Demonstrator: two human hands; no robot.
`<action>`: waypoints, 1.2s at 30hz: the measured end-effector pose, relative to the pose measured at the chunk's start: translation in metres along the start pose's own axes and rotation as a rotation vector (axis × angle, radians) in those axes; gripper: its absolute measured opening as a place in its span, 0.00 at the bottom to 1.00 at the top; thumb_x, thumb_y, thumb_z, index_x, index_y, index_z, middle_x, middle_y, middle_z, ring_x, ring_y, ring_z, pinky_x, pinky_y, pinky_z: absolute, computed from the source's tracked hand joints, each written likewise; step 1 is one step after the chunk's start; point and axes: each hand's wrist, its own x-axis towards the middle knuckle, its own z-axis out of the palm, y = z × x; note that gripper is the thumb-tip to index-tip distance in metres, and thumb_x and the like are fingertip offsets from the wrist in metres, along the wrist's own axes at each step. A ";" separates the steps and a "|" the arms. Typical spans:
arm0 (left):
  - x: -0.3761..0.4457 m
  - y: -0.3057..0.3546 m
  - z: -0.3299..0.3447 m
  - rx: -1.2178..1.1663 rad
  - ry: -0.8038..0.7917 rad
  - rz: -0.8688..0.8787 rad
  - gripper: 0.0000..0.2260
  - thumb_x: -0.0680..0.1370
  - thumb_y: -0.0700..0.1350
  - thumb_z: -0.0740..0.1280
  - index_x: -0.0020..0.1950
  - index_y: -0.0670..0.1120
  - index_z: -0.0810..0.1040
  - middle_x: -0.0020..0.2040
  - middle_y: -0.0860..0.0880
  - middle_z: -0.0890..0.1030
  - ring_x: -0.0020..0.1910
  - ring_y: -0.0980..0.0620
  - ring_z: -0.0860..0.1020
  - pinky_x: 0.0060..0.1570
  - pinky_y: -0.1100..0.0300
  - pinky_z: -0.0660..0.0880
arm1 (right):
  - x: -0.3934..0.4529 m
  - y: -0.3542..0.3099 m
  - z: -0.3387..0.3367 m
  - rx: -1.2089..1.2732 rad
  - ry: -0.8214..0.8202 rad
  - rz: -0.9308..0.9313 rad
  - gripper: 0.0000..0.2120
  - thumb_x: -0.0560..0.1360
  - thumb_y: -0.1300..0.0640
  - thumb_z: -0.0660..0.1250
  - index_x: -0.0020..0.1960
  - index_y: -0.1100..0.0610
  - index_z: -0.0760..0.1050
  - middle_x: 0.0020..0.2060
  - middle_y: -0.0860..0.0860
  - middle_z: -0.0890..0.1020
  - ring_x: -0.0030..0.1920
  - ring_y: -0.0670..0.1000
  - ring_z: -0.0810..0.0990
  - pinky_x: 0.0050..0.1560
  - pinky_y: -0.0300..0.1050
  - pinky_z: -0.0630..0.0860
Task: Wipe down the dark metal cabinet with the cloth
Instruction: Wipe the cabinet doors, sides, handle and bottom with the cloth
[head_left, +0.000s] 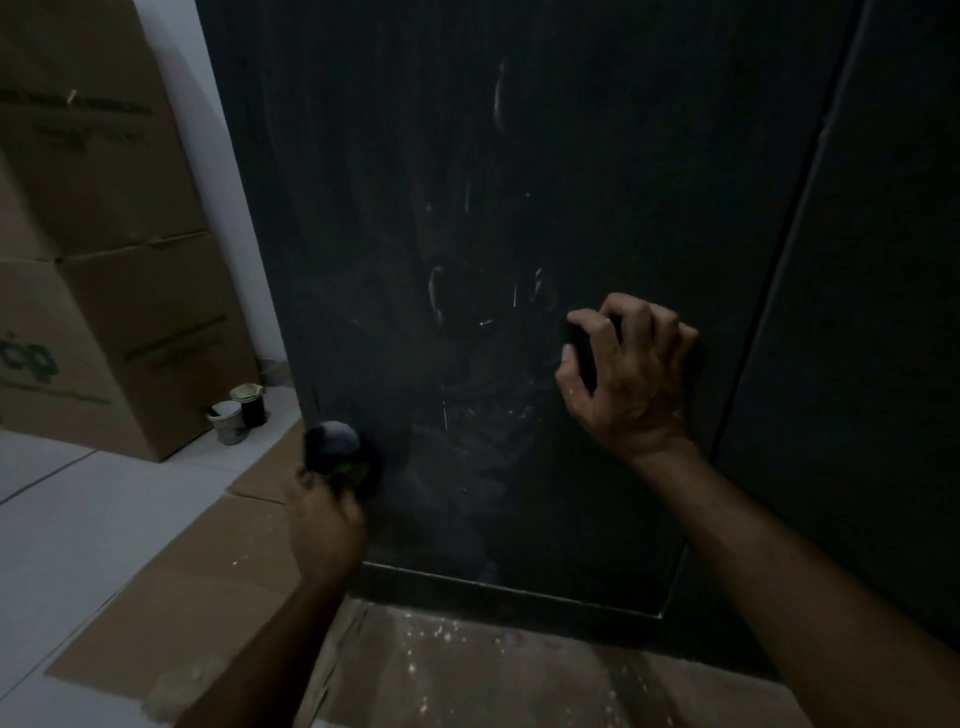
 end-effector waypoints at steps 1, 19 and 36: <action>0.011 0.004 -0.005 -0.087 0.064 -0.143 0.16 0.85 0.43 0.63 0.70 0.34 0.71 0.71 0.33 0.70 0.65 0.32 0.74 0.62 0.39 0.72 | 0.000 0.001 -0.002 -0.005 -0.012 -0.005 0.19 0.76 0.47 0.66 0.64 0.52 0.71 0.59 0.54 0.68 0.58 0.58 0.68 0.54 0.53 0.64; -0.024 0.003 0.061 -0.287 0.069 -0.623 0.22 0.89 0.47 0.55 0.71 0.29 0.73 0.76 0.26 0.63 0.71 0.28 0.67 0.71 0.42 0.64 | -0.028 0.026 0.012 0.014 0.010 -0.244 0.26 0.82 0.50 0.63 0.78 0.57 0.67 0.79 0.61 0.62 0.80 0.64 0.57 0.78 0.68 0.49; -0.116 0.005 0.106 -0.471 -0.264 -0.684 0.27 0.82 0.35 0.65 0.79 0.37 0.59 0.75 0.33 0.69 0.74 0.34 0.69 0.75 0.44 0.64 | -0.029 0.024 0.020 0.035 0.072 -0.221 0.25 0.80 0.50 0.64 0.75 0.57 0.70 0.78 0.61 0.64 0.80 0.63 0.58 0.78 0.69 0.51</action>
